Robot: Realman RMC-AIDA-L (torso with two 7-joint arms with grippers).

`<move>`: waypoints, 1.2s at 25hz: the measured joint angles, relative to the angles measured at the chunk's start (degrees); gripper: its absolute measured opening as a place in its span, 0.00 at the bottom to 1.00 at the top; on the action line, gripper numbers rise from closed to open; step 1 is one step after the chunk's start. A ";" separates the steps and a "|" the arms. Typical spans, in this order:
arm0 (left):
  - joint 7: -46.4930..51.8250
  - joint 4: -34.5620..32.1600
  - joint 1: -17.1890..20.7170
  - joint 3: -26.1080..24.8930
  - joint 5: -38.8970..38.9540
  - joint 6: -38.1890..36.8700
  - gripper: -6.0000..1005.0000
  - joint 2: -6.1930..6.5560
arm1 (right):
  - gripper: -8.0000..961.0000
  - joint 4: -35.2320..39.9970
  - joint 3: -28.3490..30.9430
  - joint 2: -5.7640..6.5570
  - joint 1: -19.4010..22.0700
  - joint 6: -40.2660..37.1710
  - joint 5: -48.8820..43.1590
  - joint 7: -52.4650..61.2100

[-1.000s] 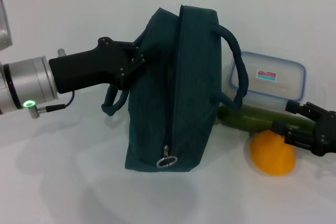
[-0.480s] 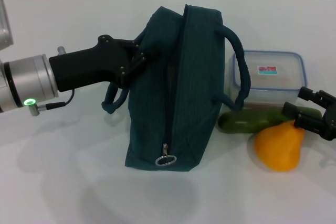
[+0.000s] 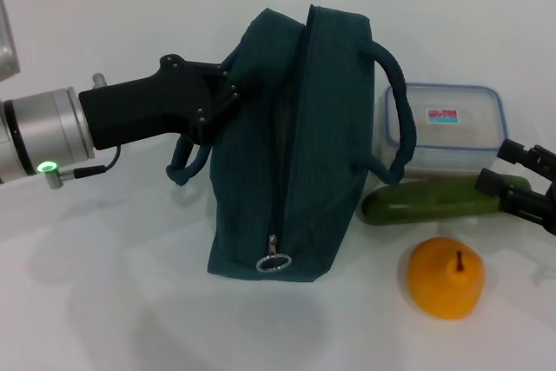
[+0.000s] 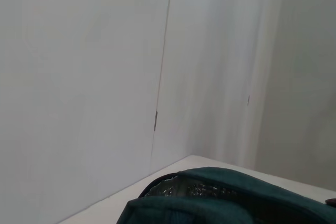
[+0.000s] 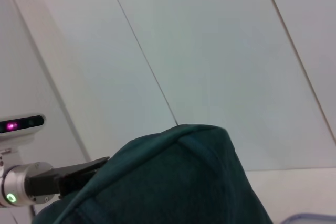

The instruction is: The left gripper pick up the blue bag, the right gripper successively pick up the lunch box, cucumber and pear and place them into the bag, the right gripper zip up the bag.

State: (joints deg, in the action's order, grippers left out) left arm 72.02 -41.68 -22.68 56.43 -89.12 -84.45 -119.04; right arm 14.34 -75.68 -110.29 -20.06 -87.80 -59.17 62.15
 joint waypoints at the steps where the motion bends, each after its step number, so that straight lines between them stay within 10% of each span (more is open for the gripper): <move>1: -0.25 0.01 -0.03 0.00 0.00 0.00 0.04 0.00 | 0.77 -0.05 0.09 0.00 0.01 0.40 0.00 0.41; 30: -1.95 -0.08 -0.48 -0.15 0.10 -0.05 0.04 0.23 | 0.75 2.67 1.43 -1.47 -4.41 14.65 -2.29 8.15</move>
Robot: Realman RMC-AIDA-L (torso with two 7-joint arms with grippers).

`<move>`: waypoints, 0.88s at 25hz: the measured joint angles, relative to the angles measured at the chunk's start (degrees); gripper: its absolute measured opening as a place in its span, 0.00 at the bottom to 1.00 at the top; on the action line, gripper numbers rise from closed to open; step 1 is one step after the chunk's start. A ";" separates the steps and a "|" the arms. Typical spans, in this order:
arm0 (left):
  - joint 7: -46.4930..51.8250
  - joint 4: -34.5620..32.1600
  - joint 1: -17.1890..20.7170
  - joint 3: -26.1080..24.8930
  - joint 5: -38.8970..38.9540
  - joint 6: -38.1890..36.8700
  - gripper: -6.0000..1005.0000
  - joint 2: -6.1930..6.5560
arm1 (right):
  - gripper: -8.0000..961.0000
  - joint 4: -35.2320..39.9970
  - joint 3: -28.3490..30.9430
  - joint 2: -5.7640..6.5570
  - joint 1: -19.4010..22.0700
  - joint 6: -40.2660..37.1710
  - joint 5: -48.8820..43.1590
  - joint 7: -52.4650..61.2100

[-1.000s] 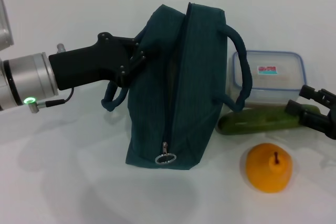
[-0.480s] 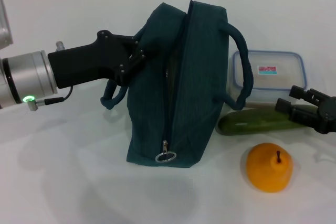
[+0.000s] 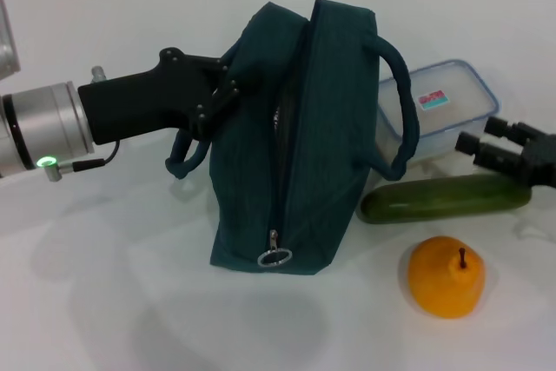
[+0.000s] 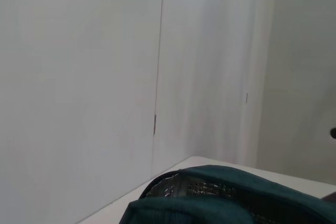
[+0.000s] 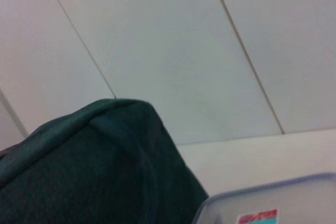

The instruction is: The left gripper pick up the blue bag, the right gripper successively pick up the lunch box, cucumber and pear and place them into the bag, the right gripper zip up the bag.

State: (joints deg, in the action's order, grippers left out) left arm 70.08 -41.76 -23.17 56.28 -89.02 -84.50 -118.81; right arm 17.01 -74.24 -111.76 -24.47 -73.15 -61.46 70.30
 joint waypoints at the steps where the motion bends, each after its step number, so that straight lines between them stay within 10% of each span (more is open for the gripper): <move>1: -0.04 0.00 -0.05 -0.09 0.00 0.00 0.04 0.00 | 0.75 0.33 0.46 -0.14 -0.03 0.59 0.00 0.01; 13: -1.37 0.20 -0.77 -0.65 -0.01 0.03 0.04 -0.33 | 0.74 -1.59 15.94 -3.33 3.91 -2.72 1.46 0.66; 22: -2.35 0.36 -0.76 -0.23 -0.06 -0.25 0.04 -0.49 | 0.73 -7.07 17.67 -3.01 2.26 -3.41 7.09 15.17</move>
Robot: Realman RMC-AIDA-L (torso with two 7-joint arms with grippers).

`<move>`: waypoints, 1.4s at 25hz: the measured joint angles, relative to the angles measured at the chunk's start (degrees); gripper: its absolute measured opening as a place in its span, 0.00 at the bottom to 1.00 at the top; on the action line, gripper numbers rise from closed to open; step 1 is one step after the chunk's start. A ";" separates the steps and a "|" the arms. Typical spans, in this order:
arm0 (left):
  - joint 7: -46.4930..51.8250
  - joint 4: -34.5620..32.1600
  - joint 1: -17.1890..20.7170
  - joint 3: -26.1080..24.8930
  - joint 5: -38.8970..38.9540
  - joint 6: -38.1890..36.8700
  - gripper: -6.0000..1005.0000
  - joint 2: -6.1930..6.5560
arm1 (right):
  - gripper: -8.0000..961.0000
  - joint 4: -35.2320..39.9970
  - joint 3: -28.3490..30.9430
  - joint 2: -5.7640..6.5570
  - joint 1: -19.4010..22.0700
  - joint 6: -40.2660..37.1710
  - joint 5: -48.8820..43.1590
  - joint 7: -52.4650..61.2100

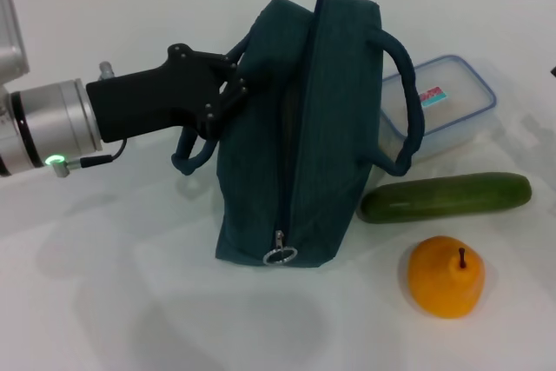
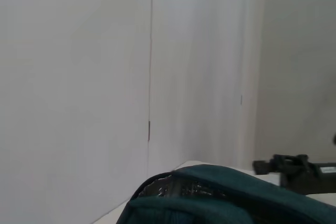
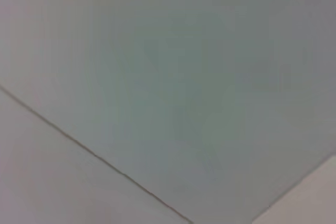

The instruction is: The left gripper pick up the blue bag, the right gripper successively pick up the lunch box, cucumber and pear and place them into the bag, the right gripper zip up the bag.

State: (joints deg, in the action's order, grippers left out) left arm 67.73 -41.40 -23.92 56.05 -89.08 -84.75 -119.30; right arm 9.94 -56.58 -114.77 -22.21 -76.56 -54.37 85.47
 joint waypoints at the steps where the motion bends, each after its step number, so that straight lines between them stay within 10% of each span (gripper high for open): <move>1: -0.28 0.01 0.10 0.01 0.00 -0.09 0.04 -0.03 | 0.73 -0.10 -0.44 0.15 -0.65 0.77 -0.06 1.72; 12: -3.00 1.42 -0.04 0.11 0.02 -0.26 0.04 -0.22 | 0.72 -1.14 -8.61 -0.68 -9.15 13.40 -0.15 17.02; 35: -9.06 7.11 -0.77 0.29 3.81 -1.89 0.04 -0.31 | 0.71 -1.99 -8.88 -0.94 -13.67 19.67 -0.13 23.20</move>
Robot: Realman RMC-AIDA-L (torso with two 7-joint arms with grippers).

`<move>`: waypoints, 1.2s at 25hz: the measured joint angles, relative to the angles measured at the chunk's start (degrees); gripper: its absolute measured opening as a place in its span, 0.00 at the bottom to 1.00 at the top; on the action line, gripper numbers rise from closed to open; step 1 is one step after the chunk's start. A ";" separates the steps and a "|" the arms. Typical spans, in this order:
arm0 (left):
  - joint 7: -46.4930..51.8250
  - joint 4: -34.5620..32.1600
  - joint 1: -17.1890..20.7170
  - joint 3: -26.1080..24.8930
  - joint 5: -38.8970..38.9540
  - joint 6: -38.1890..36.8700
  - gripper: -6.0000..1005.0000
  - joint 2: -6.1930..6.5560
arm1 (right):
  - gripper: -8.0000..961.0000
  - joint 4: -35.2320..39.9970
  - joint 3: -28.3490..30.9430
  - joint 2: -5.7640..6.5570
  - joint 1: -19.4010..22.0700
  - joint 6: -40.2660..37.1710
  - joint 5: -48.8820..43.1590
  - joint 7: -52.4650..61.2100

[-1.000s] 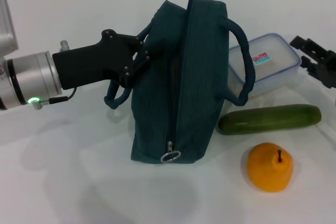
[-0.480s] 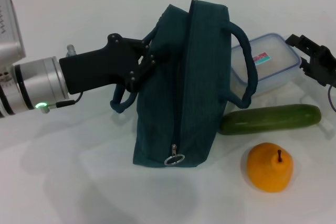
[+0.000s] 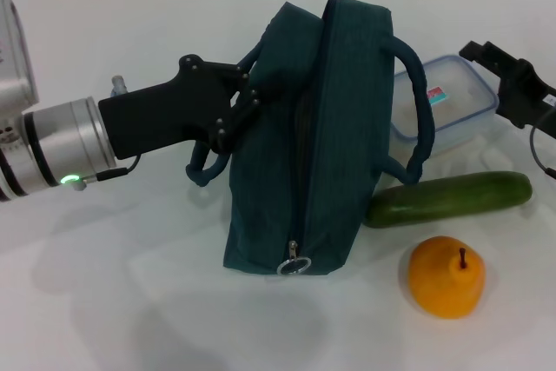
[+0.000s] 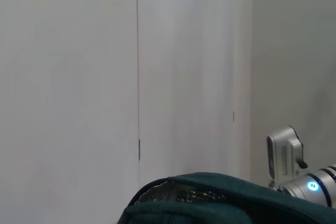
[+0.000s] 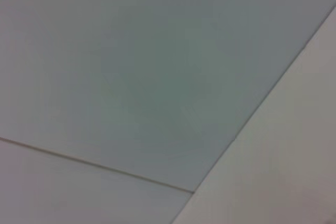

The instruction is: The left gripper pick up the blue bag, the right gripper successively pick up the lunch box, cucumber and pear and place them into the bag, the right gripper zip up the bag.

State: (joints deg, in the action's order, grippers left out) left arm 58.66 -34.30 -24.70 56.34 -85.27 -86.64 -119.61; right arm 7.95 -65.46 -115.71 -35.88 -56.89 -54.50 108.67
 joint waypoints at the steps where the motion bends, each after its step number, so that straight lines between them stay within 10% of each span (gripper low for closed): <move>1: -0.01 0.07 0.00 0.00 0.01 0.00 0.04 0.00 | 0.71 -0.04 -0.02 -0.04 -0.22 -0.13 0.00 0.16; 30: -1.36 0.56 0.18 -0.15 -0.23 0.69 0.04 0.09 | 0.69 -0.41 -0.06 -0.48 -1.94 0.41 0.46 0.16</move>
State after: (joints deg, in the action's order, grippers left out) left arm 57.30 -33.73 -24.51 56.19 -85.49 -85.95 -119.53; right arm 7.55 -65.52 -116.18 -37.82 -56.48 -54.05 108.83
